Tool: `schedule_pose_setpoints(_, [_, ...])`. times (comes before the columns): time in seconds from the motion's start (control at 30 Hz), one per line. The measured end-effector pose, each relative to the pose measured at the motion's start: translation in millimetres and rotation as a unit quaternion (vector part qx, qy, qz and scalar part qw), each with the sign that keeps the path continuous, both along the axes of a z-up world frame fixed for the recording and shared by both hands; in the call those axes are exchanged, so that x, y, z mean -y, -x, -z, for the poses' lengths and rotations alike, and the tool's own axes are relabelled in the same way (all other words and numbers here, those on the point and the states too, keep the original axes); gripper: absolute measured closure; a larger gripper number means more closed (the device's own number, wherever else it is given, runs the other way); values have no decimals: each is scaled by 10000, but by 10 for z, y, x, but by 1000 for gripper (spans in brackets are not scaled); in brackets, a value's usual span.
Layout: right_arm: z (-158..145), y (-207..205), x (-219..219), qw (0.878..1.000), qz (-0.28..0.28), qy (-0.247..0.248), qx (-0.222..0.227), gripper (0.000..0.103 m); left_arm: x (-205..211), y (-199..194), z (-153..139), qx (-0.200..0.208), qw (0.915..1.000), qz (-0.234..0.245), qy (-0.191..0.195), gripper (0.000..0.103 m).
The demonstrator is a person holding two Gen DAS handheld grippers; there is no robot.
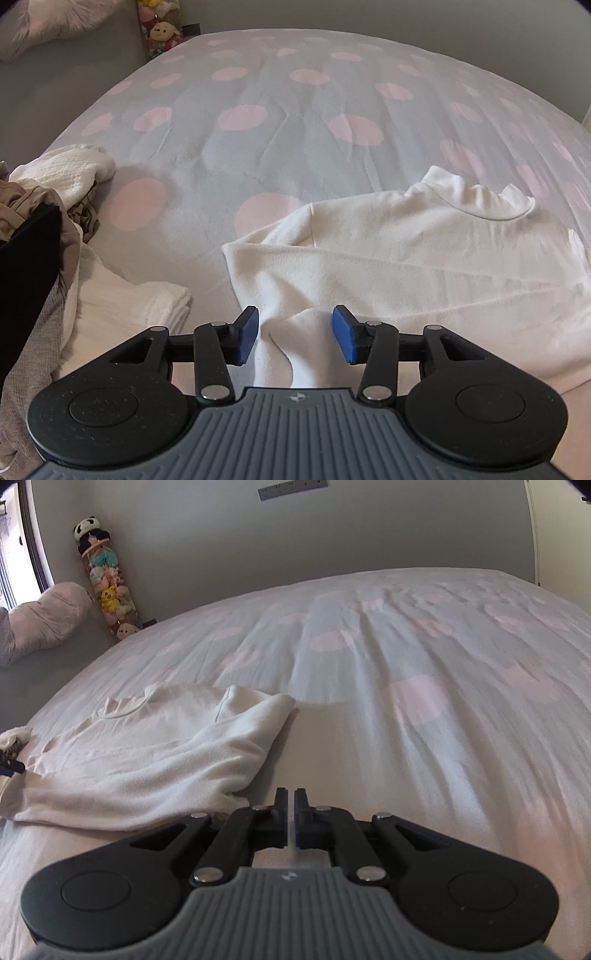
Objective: Fold clothes
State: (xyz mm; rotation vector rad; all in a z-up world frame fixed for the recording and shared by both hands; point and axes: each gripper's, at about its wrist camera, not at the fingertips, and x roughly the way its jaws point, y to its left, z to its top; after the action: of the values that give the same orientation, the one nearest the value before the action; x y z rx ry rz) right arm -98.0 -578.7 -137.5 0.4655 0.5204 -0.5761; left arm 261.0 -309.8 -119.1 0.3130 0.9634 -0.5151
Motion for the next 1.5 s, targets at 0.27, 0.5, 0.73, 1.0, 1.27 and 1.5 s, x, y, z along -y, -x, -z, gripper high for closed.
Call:
schedule_pose_setpoints(0.27, [-67,-71,333,9938,347,-939,490,62,82,106,39,164,9994,269,-141,65])
schedule_pose_setpoints(0.5, [-5,-656,764,9873,210,-1512,443,64,11,89,65,8,9993,309,186,94])
schedule_pose_setpoints(0.73, [53,-803,982,9839,157,-1689,560,97,53,12,-173,348,9972,564,357,98])
schedule_pose_setpoints(1.0, [114,-820,931,9898,293,-1366,269,97,225,-290,71,97,9984,557,37,95])
schedule_pose_setpoints(1.27, [-97,-537,755,9972,267,-693,108,80,-217,-239,-39,342,9967,101,728,59])
schedule_pose_setpoints(1.5, [-152,-132,339,9965,347,-710,274,75,-480,-58,-69,249,9965,93,790,60])
